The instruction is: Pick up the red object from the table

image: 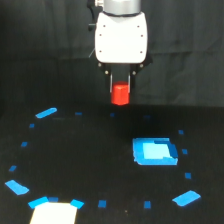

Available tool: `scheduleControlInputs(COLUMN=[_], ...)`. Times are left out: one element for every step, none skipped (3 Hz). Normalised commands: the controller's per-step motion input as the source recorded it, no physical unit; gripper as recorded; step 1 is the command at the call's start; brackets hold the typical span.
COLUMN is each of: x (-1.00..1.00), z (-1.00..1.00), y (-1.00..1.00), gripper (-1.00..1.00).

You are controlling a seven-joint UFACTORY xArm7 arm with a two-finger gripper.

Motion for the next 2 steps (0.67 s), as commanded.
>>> scheduleControlInputs(x=[-0.17, -0.29], z=[0.48, 0.41], y=[-0.26, 0.3], gripper=[-1.0, -1.0])
